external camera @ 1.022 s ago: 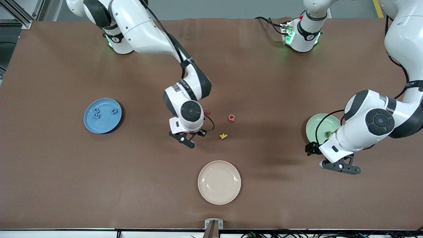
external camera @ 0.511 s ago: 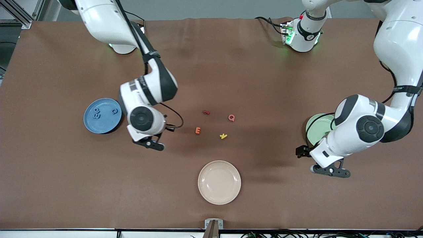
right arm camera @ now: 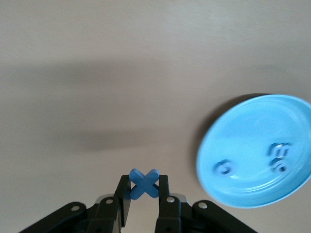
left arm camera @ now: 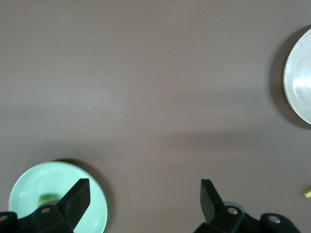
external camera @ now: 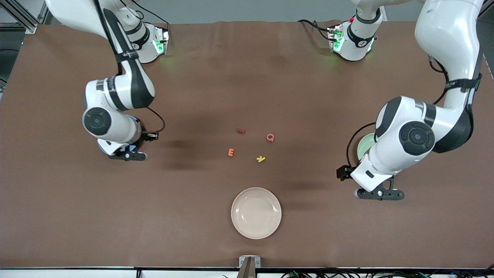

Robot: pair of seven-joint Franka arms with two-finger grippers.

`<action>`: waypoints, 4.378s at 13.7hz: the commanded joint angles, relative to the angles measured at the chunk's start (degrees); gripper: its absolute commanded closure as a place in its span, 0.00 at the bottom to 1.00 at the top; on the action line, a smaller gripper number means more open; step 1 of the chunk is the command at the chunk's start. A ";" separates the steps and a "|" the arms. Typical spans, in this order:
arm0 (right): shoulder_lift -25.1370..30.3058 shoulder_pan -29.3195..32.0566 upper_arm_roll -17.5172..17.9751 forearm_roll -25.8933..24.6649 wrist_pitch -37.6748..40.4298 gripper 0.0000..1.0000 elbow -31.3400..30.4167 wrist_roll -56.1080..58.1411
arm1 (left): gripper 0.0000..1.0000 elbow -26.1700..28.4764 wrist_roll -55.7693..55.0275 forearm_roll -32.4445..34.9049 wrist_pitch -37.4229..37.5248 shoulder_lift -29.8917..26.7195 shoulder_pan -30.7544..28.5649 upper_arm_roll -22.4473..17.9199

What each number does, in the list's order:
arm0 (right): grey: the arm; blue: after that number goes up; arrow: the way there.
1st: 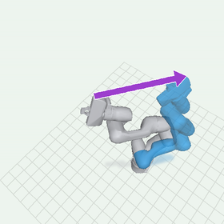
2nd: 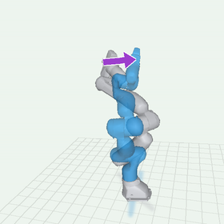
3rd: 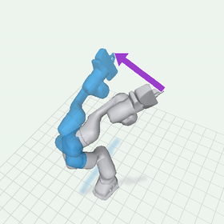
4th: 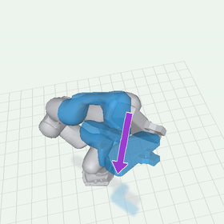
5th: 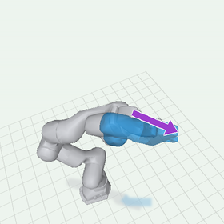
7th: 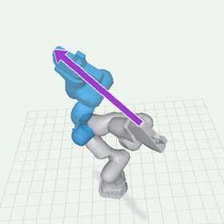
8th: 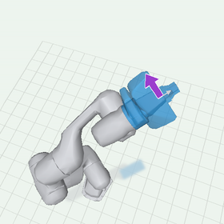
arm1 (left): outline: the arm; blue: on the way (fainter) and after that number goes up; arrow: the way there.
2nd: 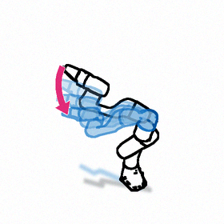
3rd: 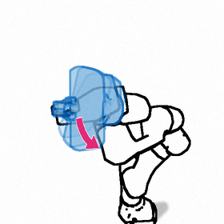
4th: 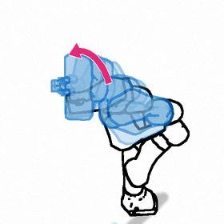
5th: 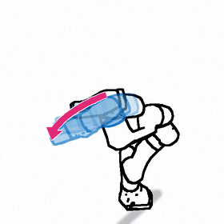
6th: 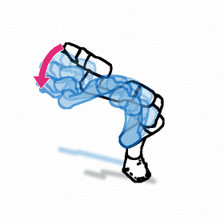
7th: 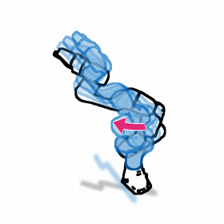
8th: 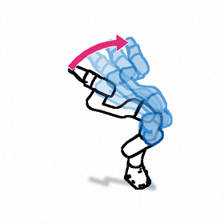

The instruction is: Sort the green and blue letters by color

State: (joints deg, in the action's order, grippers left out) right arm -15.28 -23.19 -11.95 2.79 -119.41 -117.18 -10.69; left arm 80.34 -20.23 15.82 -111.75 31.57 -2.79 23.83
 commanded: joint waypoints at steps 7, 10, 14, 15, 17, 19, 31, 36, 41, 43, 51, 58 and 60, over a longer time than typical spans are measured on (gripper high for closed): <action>7.54 16.93 1.23 -2.18 -21.55 0.99 -23.95 25.87 | 0.00 5.96 0.71 -13.36 11.28 -18.01 13.52 -23.29; 8.77 18.44 1.23 -2.18 -22.09 0.97 -26.68 27.74 | 0.00 7.11 1.06 -13.45 15.58 -23.64 12.64 -24.35; 9.04 18.35 1.32 -2.18 -21.13 0.00 -27.04 27.65 | 0.00 10.45 10.17 -14.41 17.09 -29.54 7.64 -24.35; 8.95 18.35 1.41 -2.18 -21.12 0.00 -26.87 27.65 | 0.00 10.45 12.03 -14.42 17.35 -30.16 6.76 -24.27; 8.95 18.27 1.32 -2.18 -19.73 0.00 -25.56 27.65 | 0.00 10.89 12.23 -14.50 17.79 -30.95 6.66 -24.35; 9.04 17.92 1.58 -2.09 -15.70 0.00 -22.32 27.04 | 0.00 10.80 12.14 -14.42 17.80 -30.95 6.66 -24.44; 5.52 14.66 1.67 -4.90 30.29 0.00 26.99 17.63 | 0.00 13.26 11.96 -14.33 19.99 -34.99 6.66 -24.53; 5.35 16.50 1.41 -4.29 33.28 0.00 32.90 17.89 | 0.00 15.02 11.96 -14.33 19.91 -36.75 7.37 -25.06; 4.12 17.21 1.32 -4.90 33.45 0.00 35.08 17.46 | 0.00 15.02 11.88 -14.33 18.41 -35.70 7.28 -24.27; 3.77 17.30 1.32 -4.90 33.28 0.00 35.89 17.46 | 0.00 15.11 11.88 -14.42 18.41 -35.79 7.36 -23.92; 5.52 18.27 1.41 -3.50 36.71 0.00 32.99 18.16 | 0.00 15.02 12.05 -14.33 20.16 -36.32 7.10 -22.07; 11.66 21.95 5.00 -3.59 34.43 0.00 27.29 18.16 | 0.00 15.11 12.05 -14.33 21.57 -36.84 6.66 -22.07; 13.34 23.35 6.41 -3.59 34.33 0.00 26.22 18.16 | 0.00 14.85 12.14 -14.33 21.84 -36.84 6.66 -22.16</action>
State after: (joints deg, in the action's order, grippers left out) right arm -5.67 -2.49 -8.30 -1.09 -83.98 -87.40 7.34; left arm 94.76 -8.91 2.31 -90.85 -3.94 4.39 1.50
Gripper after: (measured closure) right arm 0.000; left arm 0.000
